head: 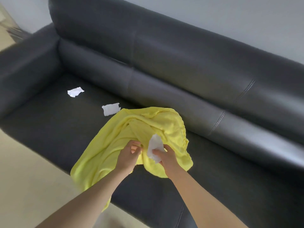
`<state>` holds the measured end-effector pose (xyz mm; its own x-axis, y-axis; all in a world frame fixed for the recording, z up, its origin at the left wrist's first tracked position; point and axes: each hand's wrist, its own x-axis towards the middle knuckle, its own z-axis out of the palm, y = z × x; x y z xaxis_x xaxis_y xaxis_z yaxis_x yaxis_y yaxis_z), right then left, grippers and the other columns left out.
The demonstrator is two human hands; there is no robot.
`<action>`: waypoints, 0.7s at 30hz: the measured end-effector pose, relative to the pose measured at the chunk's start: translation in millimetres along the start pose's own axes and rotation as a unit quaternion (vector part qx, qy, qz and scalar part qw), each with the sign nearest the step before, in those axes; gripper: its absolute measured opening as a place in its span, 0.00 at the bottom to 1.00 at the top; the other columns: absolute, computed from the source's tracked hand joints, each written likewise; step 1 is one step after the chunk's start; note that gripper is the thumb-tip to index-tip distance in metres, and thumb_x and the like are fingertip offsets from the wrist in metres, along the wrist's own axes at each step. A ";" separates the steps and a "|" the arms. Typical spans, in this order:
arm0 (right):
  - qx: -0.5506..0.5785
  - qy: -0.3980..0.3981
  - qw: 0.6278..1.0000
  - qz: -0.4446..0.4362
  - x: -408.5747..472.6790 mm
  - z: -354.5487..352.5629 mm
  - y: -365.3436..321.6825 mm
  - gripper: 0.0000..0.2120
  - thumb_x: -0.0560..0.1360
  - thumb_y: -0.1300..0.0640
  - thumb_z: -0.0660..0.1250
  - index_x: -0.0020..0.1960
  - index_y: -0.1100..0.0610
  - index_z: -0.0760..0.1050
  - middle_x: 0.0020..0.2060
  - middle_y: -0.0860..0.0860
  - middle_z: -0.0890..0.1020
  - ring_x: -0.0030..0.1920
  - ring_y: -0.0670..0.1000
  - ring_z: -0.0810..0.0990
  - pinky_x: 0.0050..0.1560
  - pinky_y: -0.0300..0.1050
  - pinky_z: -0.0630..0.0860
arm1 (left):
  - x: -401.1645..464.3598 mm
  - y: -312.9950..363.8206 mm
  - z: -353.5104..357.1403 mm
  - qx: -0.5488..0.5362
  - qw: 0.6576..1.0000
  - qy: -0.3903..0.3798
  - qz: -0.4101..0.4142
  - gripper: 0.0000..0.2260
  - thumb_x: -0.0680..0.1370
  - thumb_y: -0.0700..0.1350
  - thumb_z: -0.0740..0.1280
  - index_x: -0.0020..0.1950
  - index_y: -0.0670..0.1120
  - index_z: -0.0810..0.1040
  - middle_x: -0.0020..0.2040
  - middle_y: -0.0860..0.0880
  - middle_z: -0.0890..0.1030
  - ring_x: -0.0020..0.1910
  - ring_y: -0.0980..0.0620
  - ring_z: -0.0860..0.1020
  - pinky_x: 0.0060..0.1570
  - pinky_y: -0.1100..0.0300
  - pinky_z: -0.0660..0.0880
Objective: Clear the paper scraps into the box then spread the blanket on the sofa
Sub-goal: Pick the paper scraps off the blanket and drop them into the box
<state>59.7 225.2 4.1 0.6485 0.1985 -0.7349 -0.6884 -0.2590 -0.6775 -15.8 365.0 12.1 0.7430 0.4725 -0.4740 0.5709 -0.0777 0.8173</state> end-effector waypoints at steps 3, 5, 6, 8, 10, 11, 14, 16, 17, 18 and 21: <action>-0.017 -0.014 1.000 -0.003 -4.0 20.5 -14.0 0.16 0.73 0.61 0.68 0.58 0.51 0.70 0.51 0.52 0.77 0.48 0.54 0.78 0.41 0.41 0.76 | 4.6 -3.9 -26.6 -0.009 1.000 0.026 -0.014 0.05 0.78 0.45 0.65 0.51 0.55 0.76 0.48 0.52 0.81 0.48 0.53 0.81 0.43 0.61 0.73; -0.049 -0.021 0.999 0.000 -3.0 34.6 -23.0 0.18 0.74 0.62 0.66 0.63 0.54 0.72 0.52 0.52 0.78 0.45 0.52 0.77 0.38 0.39 0.75 | 6.0 -0.5 -45.1 -0.013 0.999 0.032 -0.011 0.06 0.79 0.43 0.64 0.51 0.54 0.76 0.47 0.52 0.82 0.48 0.53 0.81 0.44 0.62 0.73; -0.070 -0.020 0.997 0.002 -1.7 42.1 -27.4 0.19 0.74 0.63 0.65 0.64 0.56 0.73 0.51 0.53 0.79 0.44 0.52 0.77 0.37 0.39 0.73 | 6.5 1.8 -54.2 -0.012 0.999 0.031 -0.008 0.07 0.79 0.42 0.63 0.52 0.53 0.76 0.46 0.53 0.82 0.47 0.53 0.81 0.44 0.63 0.72; -0.092 -0.019 0.996 0.007 1.2 58.5 -36.9 0.19 0.74 0.64 0.64 0.65 0.59 0.74 0.49 0.54 0.79 0.44 0.53 0.77 0.36 0.39 0.72 | 8.0 7.2 -73.1 -0.004 1.000 0.024 -0.002 0.09 0.80 0.40 0.60 0.53 0.52 0.76 0.46 0.56 0.82 0.47 0.55 0.81 0.45 0.63 0.72; -0.094 -0.015 0.995 0.020 3.4 78.1 -48.8 0.19 0.74 0.65 0.63 0.64 0.60 0.74 0.48 0.55 0.79 0.44 0.54 0.77 0.37 0.40 0.73 | 10.0 11.4 -92.8 0.014 1.000 0.007 0.002 0.10 0.79 0.39 0.59 0.52 0.52 0.76 0.46 0.56 0.82 0.47 0.56 0.80 0.46 0.63 0.73; -0.091 -0.012 0.995 0.028 3.9 89.5 -55.0 0.18 0.74 0.65 0.62 0.64 0.59 0.74 0.48 0.56 0.79 0.44 0.55 0.77 0.37 0.41 0.73 | 11.2 13.1 -102.7 0.027 1.000 -0.002 0.002 0.10 0.79 0.39 0.59 0.52 0.52 0.76 0.46 0.56 0.82 0.47 0.57 0.80 0.45 0.63 0.73; -0.099 0.003 0.993 0.059 9.9 130.4 -73.8 0.17 0.75 0.64 0.62 0.63 0.57 0.74 0.44 0.55 0.79 0.39 0.54 0.77 0.34 0.41 0.72 | 20.7 16.2 -131.3 0.058 0.998 -0.018 0.008 0.11 0.79 0.39 0.59 0.52 0.52 0.77 0.45 0.57 0.83 0.46 0.59 0.80 0.47 0.62 0.74; -0.146 -0.002 0.988 0.050 16.4 154.7 -81.8 0.14 0.77 0.63 0.63 0.62 0.59 0.75 0.38 0.54 0.77 0.33 0.52 0.74 0.31 0.40 0.70 | 31.7 16.7 -146.9 0.076 0.997 -0.024 0.008 0.11 0.78 0.39 0.60 0.50 0.53 0.77 0.44 0.58 0.83 0.47 0.57 0.80 0.51 0.58 0.75; -0.169 -0.018 0.985 0.025 20.4 164.7 -83.0 0.13 0.78 0.63 0.62 0.61 0.60 0.75 0.38 0.54 0.77 0.34 0.50 0.74 0.33 0.40 0.71 | 37.6 16.9 -153.8 0.083 0.996 -0.024 0.006 0.11 0.78 0.39 0.60 0.50 0.54 0.77 0.44 0.59 0.82 0.48 0.57 0.80 0.52 0.57 0.75; -0.187 -0.038 0.982 -0.008 24.0 173.3 -83.3 0.12 0.78 0.63 0.61 0.61 0.61 0.74 0.41 0.52 0.77 0.37 0.49 0.75 0.37 0.39 0.73 | 43.9 16.5 -160.2 0.087 0.996 -0.025 0.003 0.11 0.77 0.40 0.60 0.49 0.54 0.77 0.44 0.59 0.82 0.49 0.56 0.80 0.52 0.56 0.74; -0.248 -0.053 0.966 -0.050 29.4 190.6 -86.9 0.05 0.79 0.62 0.60 0.53 0.55 0.70 0.41 0.47 0.73 0.39 0.45 0.72 0.34 0.27 0.71 | 59.9 15.6 -175.3 0.099 0.995 -0.028 -0.004 0.11 0.78 0.39 0.59 0.48 0.53 0.77 0.44 0.58 0.82 0.48 0.56 0.80 0.51 0.57 0.74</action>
<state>76.7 433.7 35.4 0.6491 0.3340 -0.6835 -0.3676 -0.6489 -0.6662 -23.6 545.9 53.8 0.7536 0.4249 -0.5015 0.6298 -0.2480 0.7361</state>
